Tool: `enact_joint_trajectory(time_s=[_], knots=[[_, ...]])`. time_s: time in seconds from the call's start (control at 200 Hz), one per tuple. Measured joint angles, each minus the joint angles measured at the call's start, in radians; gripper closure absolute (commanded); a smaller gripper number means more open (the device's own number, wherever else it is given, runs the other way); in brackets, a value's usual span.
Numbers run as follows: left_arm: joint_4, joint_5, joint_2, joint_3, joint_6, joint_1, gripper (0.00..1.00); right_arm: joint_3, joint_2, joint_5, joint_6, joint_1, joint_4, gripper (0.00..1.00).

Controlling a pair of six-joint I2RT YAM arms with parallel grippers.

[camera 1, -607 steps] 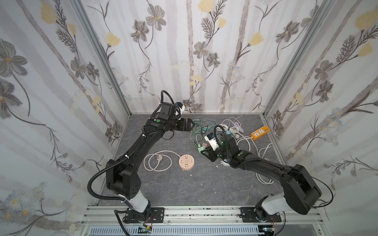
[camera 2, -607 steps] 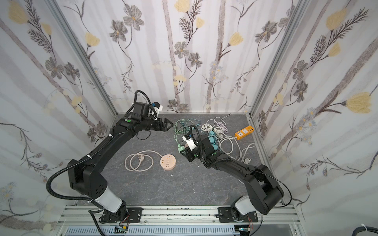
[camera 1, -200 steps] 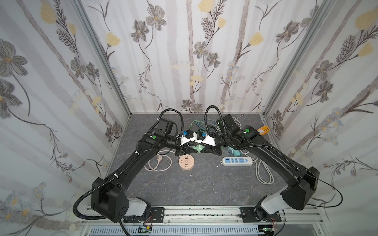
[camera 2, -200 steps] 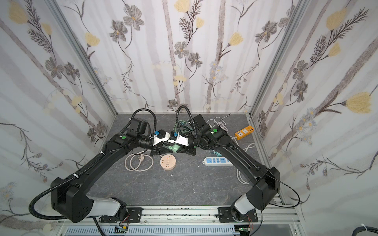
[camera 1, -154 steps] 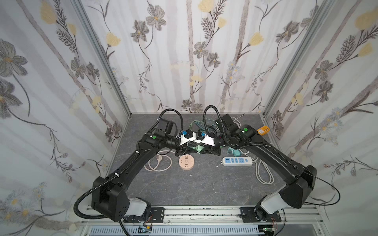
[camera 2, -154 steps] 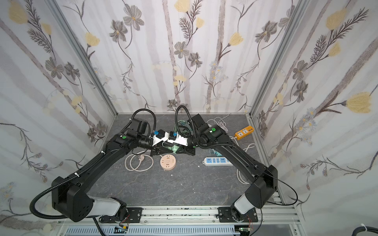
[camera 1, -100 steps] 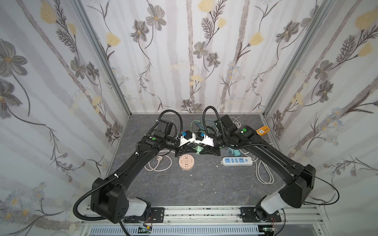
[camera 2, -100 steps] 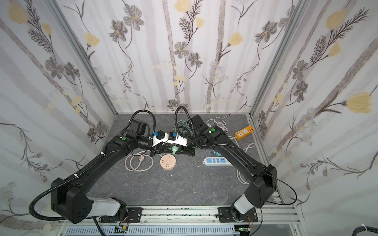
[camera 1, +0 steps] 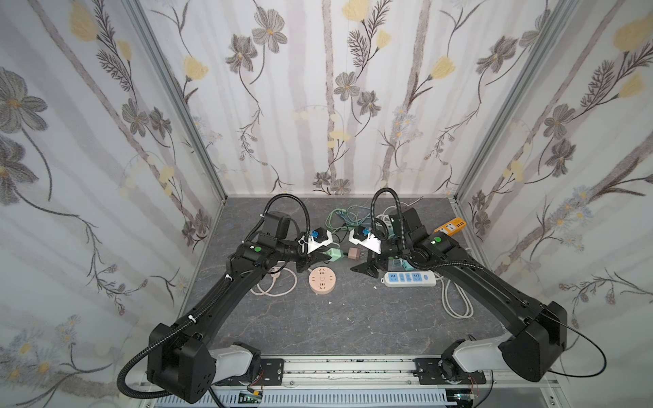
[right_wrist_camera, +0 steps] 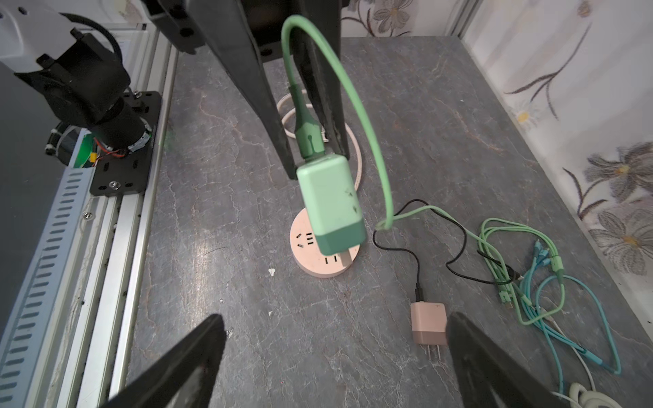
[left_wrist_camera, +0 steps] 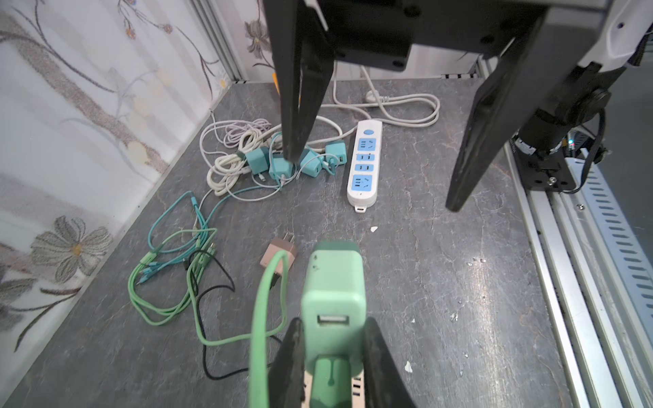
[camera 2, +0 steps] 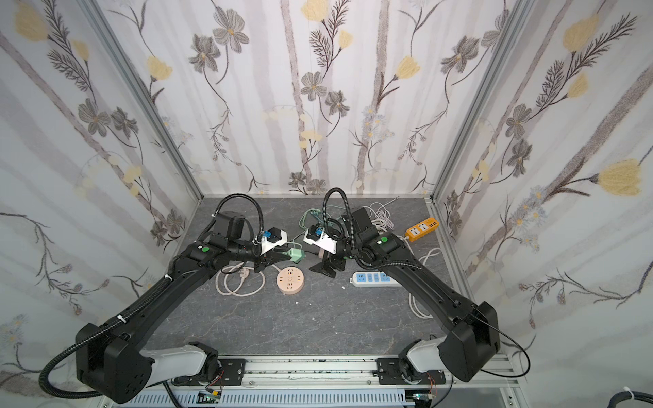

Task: Insert the plug
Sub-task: 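Open the right gripper and draw it back while the left gripper holds the charger, then move the mint-green charger above the pink round socket with the left gripper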

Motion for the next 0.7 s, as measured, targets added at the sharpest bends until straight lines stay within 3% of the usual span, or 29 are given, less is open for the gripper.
enact_joint_trajectory(time_s=[0.18, 0.36, 0.505, 0.7], knots=[[-0.088, -0.175, 0.060, 0.074, 0.022, -0.034, 1.00, -0.192, -0.118, 0.121, 0.137, -0.015, 0.187, 0.01], [-0.214, -0.291, 0.141, 0.171, 0.078, -0.062, 1.00, -0.373, -0.234, 0.259, 0.389, -0.064, 0.418, 0.01], [-0.310, -0.386, 0.230, 0.234, 0.122, -0.100, 1.00, -0.434, -0.266, 0.369, 0.527, -0.068, 0.496, 0.01], [-0.416, -0.530, 0.381, 0.331, 0.174, -0.133, 1.00, -0.493, -0.271, 0.422, 0.621, -0.068, 0.551, 0.01]])
